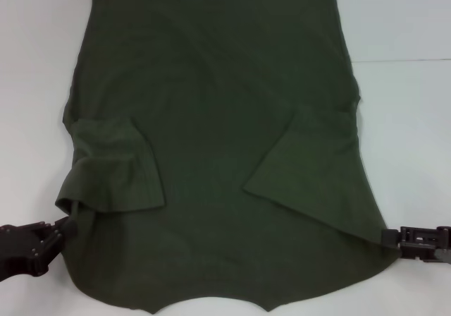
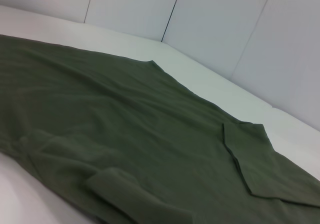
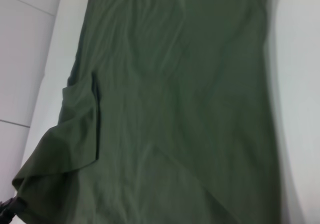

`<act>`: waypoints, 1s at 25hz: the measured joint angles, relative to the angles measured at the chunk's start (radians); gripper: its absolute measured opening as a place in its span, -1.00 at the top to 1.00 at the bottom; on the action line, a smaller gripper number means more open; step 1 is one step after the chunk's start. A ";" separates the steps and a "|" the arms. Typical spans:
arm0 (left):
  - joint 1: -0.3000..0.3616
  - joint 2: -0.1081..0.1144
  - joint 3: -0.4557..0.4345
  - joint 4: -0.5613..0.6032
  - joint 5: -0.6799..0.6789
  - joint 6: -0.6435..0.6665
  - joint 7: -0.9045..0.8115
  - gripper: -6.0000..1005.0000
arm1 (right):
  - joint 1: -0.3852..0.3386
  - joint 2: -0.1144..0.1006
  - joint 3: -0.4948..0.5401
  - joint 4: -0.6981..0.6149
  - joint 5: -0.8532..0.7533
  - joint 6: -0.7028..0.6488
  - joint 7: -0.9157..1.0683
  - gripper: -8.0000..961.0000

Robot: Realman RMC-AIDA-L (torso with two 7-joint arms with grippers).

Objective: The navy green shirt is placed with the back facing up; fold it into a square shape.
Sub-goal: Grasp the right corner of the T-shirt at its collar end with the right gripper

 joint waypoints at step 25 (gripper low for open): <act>-0.001 0.000 -0.005 0.001 -0.001 -0.009 0.006 0.89 | 0.034 0.017 -0.001 0.002 -0.046 0.019 0.043 -0.71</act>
